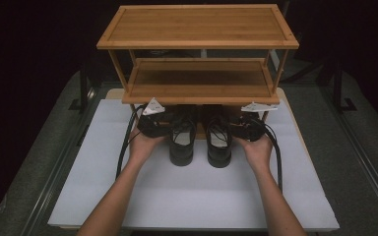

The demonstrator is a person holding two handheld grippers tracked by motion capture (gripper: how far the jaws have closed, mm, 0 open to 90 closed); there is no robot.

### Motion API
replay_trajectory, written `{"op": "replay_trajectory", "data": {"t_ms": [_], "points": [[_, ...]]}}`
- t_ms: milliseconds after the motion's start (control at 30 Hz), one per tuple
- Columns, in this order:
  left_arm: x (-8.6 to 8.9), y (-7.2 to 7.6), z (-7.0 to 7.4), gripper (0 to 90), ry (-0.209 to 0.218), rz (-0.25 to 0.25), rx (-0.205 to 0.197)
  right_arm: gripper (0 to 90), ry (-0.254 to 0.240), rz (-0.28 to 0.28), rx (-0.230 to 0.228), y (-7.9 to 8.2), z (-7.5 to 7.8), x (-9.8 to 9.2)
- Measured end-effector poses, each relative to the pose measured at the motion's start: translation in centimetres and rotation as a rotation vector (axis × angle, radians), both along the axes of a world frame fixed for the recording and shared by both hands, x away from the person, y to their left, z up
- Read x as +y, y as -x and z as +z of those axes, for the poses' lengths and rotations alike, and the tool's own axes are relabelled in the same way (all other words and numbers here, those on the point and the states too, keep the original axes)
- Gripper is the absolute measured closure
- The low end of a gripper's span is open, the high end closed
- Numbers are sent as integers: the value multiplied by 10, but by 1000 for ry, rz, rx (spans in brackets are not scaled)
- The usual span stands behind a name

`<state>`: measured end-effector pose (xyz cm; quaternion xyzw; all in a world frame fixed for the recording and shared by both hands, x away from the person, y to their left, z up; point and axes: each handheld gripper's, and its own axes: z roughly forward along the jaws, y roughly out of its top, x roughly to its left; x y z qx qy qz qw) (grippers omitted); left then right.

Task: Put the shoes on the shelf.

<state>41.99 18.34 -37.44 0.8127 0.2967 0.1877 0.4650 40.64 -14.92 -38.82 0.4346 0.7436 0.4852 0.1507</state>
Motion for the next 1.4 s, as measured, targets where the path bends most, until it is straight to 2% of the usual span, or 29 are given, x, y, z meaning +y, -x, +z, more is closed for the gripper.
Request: {"op": "replay_trajectory", "data": {"t_ms": [67, 100, 200, 267, 300, 333, 367, 400, 433, 600, 667, 767, 867, 900, 933, 967, 1000, 1067, 1133, 1233, 1333, 1400], "points": [[4, 4, 5, 430, -3, -13, 6, 440, -17, 22, 8, 4, 4, -5], [7, 7, 7, 430, -1, -22, 11, 440, -17, 22, 8, 4, 4, -5], [16, 18, 14, 365, 15, -51, 18, 354, 5, 41, -6, 15, 11, -9], [21, 25, 16, 297, 30, -61, 33, 266, 42, 49, -27, 28, 16, -13], [24, 28, 16, 297, 26, -69, 39, 266, 42, 49, -27, 28, 16, -13], [26, 31, 16, 254, 16, -73, 45, 226, 56, 61, -31, 37, 19, -14], [28, 35, 15, 254, 11, -78, 50, 226, 56, 61, -31, 37, 19, -14], [30, 38, 13, 232, 11, -78, 54, 201, 69, 64, -34, 46, 20, -16], [32, 41, 12, 232, 10, -82, 56, 201, 69, 64, -34, 46, 20, -16], [39, 56, 3, 171, -12, -102, 77, 170, 63, 93, -34, 69, 16, -23], [41, 62, -1, 167, -21, -107, 76, 169, 63, 98, -31, 71, 14, -24], [44, 68, -12, 142, -31, -110, 83, 154, 70, 102, -16, 78, 5, -28], [46, 69, -24, 117, -34, -115, 113, 133, 75, 104, 7, 81, -10, -31], [45, 68, -27, 81, -46, -123, 128, 132, 74, 109, 29, 80, -19, -32], [42, 67, -32, 67, -80, -129, 143, 129, 79, 109, 38, 79, -23, -32], [42, 67, -32, 53, -80, -129, 143, 128, 84, 109, 42, 79, -27, -31], [39, 67, -38, 36, -105, -127, 147, 122, 88, 112, 52, 78, -30, -30], [38, 66, -41, 29, -109, -130, 150, 91, 102, 119, 79, 75, -37, -28], [36, 65, -48, 25, -121, -126, 163, 91, 114, 122, 82, 74, -41, -26], [33, 61, -55, 22, -123, -122, 169, 76, 136, 136, 108, 70, -50, -20], [28, 57, -61, 23, -108, -127, 154, 76, 142, 148, 112, 69, -53, -17], [26, 55, -64, 23, -118, -138, 155, 76, 148, 162, 107, 66, -57, -12]]}}
